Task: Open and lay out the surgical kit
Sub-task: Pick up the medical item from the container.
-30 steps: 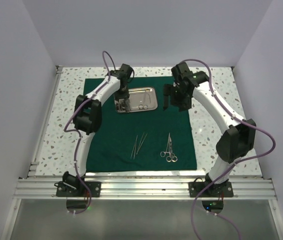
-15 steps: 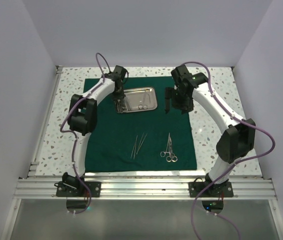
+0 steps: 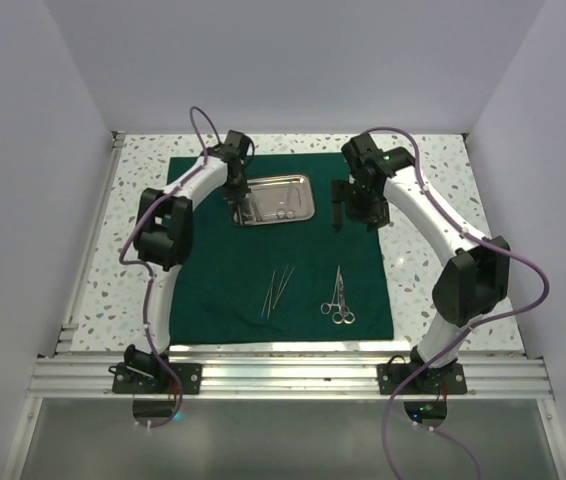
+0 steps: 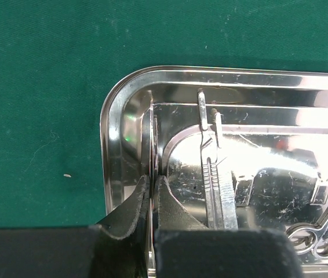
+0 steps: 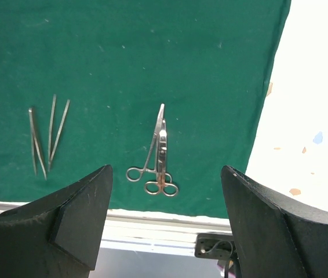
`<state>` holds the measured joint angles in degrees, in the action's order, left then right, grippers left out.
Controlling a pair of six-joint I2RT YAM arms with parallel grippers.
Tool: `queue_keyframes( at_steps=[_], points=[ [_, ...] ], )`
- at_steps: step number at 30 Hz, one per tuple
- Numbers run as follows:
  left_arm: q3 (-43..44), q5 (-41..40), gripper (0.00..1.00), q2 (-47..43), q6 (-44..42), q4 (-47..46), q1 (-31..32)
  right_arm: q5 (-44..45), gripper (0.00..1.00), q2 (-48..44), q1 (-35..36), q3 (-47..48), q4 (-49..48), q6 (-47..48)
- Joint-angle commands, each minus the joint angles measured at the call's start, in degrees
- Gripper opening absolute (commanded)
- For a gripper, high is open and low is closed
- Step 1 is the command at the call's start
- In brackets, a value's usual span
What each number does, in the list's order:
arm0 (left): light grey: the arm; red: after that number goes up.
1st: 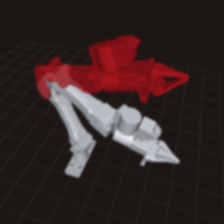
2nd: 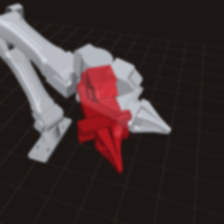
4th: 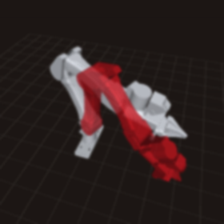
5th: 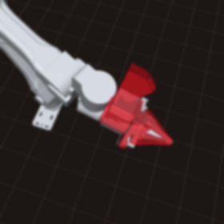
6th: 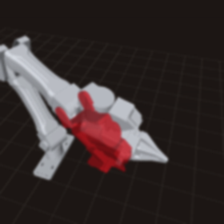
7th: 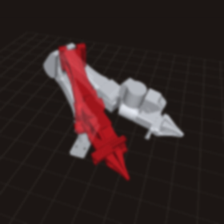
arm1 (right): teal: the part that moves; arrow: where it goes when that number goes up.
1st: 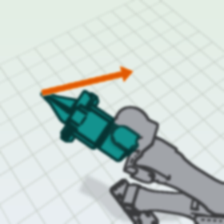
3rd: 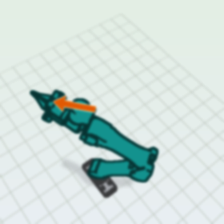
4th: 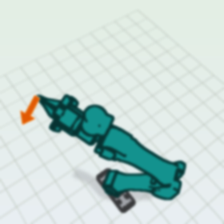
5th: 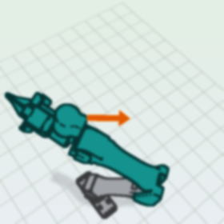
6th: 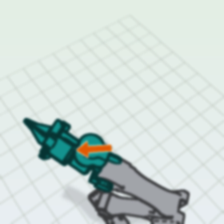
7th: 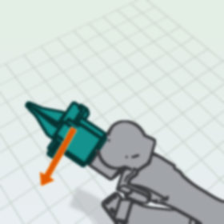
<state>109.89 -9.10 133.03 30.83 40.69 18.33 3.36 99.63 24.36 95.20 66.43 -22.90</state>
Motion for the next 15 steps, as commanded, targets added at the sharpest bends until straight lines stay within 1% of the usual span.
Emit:
queue_keyframes(
  at_steps=[1,2,4,5,7,8,10,11,13,14,15],
  points=[
    [4.8,1.7,0.0,1.4,-0.3,3.3,-0.7,0.2,0.79,-2.1,-0.1,-1.2,0.9,1.0],
    [8.3,2.0,0.0,1.4,-0.5,4.9,-0.7,0.2,0.79,-2.3,-0.1,-1.3,0.6,0.9],
    [11.9,2.9,0.0,1.4,-0.6,6.4,-0.7,0.1,0.79,-2.8,-0.1,-1.9,0.4,0.9],
    [15.1,3.1,0.0,1.3,-0.5,7.7,-0.7,0.1,0.79,-3.0,-0.2,-2.1,0.2,0.8],
    [17.2,3.7,0.02,0.7,-0.5,8.5,-0.7,-0.1,0.79,-3.7,-0.2,-2.8,-0.1,0.8],
    [18.3,3.7,0.06,0.0,-0.4,9.0,-0.7,-0.3,0.79,-3.8,-0.2,-3.2,-0.4,0.7],
    [18.2,3.9,0.09,-1.0,-0.4,8.9,-0.7,-0.2,0.79,-5.0,-0.1,-4.4,-0.9,0.7],
    [17.3,3.9,0.13,-1.9,-0.5,8.9,-0.7,-0.3,0.79,-5.5,-0.1,-4.8,-1.2,0.7],
    [15.7,4.2,0.15,-2.6,-0.5,8.8,-0.7,-0.3,0.79,-6.3,-0.1,-6.4,-1.7,0.7],
    [14.1,4.3,0.12,-3.2,-0.3,8.9,-0.7,-0.4,0.79,-7.3,-0.1,-7.0,-1.9,0.7],
    [13.2,4.4,0.02,-3.7,-0.2,9.1,-0.7,-0.4,0.79,-7.6,-0.1,-8.1,-2.1,0.7]
  ],
)
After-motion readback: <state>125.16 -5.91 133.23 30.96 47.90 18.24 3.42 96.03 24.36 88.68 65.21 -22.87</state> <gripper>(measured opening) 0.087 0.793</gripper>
